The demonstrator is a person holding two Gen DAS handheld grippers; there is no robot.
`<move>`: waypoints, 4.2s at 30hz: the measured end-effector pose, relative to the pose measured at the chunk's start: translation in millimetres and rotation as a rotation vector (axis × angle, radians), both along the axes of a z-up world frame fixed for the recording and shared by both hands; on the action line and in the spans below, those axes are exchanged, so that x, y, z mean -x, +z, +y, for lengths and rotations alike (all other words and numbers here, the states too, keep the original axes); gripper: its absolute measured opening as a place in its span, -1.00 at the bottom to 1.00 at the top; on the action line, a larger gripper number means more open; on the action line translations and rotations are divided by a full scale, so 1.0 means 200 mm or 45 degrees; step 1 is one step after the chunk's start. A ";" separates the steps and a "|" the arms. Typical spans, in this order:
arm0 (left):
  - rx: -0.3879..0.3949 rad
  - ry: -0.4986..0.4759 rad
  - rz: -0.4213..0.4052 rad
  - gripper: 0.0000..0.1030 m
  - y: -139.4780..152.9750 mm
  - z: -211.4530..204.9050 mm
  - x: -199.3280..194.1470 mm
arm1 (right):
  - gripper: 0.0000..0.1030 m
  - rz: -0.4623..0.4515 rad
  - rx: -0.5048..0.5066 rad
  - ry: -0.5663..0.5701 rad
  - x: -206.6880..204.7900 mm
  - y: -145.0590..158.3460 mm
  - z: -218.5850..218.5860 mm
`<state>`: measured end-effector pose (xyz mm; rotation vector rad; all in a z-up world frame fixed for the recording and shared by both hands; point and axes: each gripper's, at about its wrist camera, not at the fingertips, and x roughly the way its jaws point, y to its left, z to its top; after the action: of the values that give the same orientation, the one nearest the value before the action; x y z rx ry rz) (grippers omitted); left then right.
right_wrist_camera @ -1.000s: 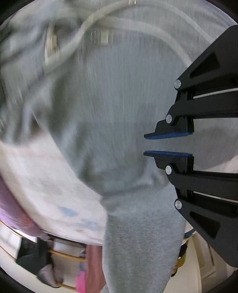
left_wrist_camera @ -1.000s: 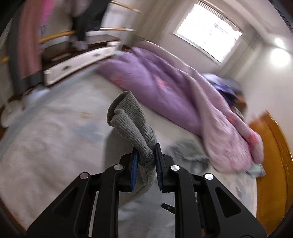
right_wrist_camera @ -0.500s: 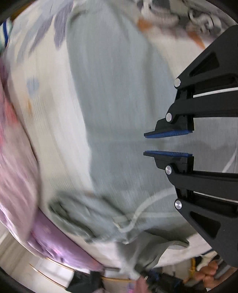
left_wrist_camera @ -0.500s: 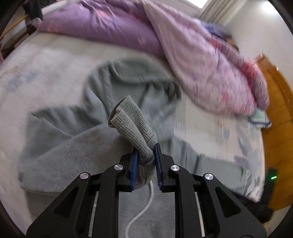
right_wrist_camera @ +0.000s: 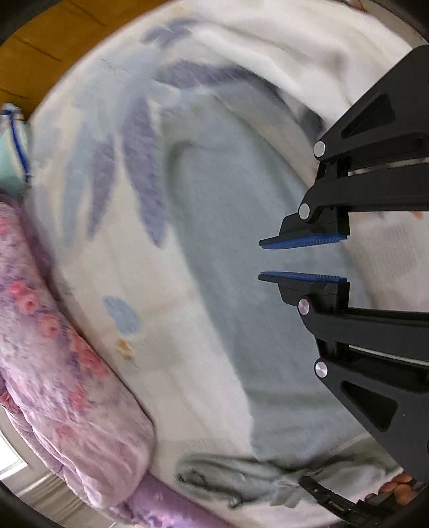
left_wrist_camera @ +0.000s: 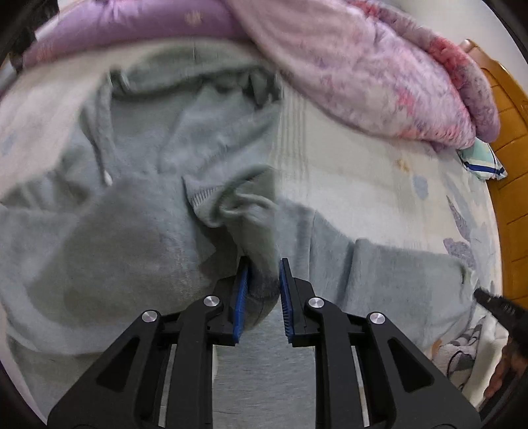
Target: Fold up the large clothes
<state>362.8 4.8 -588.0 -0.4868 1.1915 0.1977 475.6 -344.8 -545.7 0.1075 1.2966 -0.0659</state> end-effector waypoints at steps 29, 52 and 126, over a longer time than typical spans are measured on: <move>0.211 -0.087 0.085 0.31 -0.15 -0.02 0.00 | -0.89 0.154 -0.055 -0.724 -0.06 -0.34 -0.73; -0.101 -0.388 0.146 -0.39 -0.26 -0.16 -0.10 | -0.89 -0.213 -0.156 -0.464 0.15 0.15 -0.36; 0.229 0.500 -0.010 0.41 0.19 1.52 1.11 | -0.09 0.118 -0.602 0.853 1.21 0.11 2.18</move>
<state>141.1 308.0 -549.4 -0.8790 1.1020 0.4262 234.4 91.9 -524.3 0.0682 1.3636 0.8177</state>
